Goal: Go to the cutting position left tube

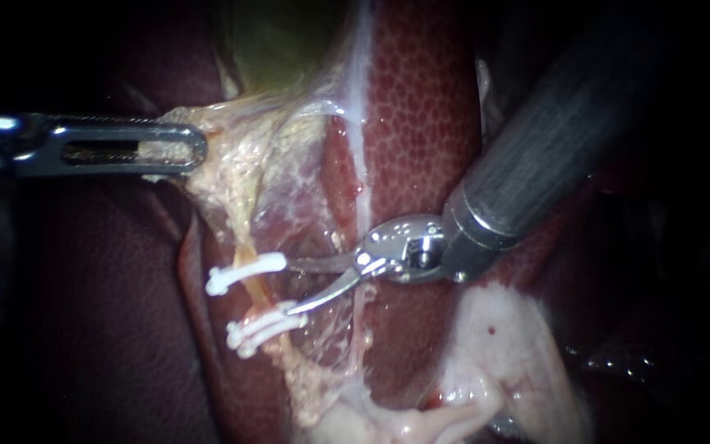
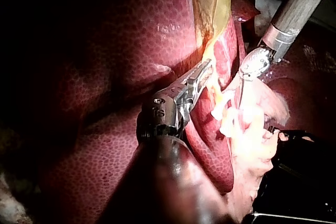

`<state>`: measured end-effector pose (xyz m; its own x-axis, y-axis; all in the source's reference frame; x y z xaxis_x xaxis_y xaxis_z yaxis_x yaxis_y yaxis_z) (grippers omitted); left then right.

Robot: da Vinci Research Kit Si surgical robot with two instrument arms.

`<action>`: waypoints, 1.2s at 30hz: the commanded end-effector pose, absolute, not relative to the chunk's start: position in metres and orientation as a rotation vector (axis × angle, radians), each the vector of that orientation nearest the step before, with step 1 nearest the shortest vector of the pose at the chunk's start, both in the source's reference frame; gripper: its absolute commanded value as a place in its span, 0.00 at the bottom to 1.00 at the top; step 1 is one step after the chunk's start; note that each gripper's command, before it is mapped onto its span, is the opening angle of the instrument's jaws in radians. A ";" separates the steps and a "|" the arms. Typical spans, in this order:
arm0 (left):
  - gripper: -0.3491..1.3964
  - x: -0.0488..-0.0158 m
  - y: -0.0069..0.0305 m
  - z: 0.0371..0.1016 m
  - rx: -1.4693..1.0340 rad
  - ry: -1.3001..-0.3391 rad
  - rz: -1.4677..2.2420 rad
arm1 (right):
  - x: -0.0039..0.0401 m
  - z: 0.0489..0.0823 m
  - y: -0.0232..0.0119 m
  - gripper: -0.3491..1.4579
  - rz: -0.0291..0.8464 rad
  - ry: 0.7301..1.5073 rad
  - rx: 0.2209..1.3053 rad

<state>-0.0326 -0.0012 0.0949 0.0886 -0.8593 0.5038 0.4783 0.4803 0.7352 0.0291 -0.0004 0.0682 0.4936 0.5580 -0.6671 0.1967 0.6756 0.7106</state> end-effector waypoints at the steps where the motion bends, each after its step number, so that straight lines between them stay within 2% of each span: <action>1: 0.00 -0.0326 -0.0012 0.0949 0.436 -1.074 -1.044 | 0.0292 0.0682 -0.0005 0.65 0.254 1.063 0.834; 25: 0.00 -0.0327 -0.0012 0.0949 0.436 -1.074 -1.044 | 0.0312 0.0666 -0.0017 0.70 0.250 1.079 0.842; 36: 0.00 -0.0327 -0.0012 0.0949 0.436 -1.074 -1.044 | 0.0327 0.0666 -0.0025 0.72 0.227 1.103 0.895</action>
<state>-0.0327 -0.0012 0.0949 0.0882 -0.8594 0.5036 0.4788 0.4799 0.7351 0.0329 -0.0025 0.0667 0.4657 0.5691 -0.6776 0.2654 0.6407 0.7205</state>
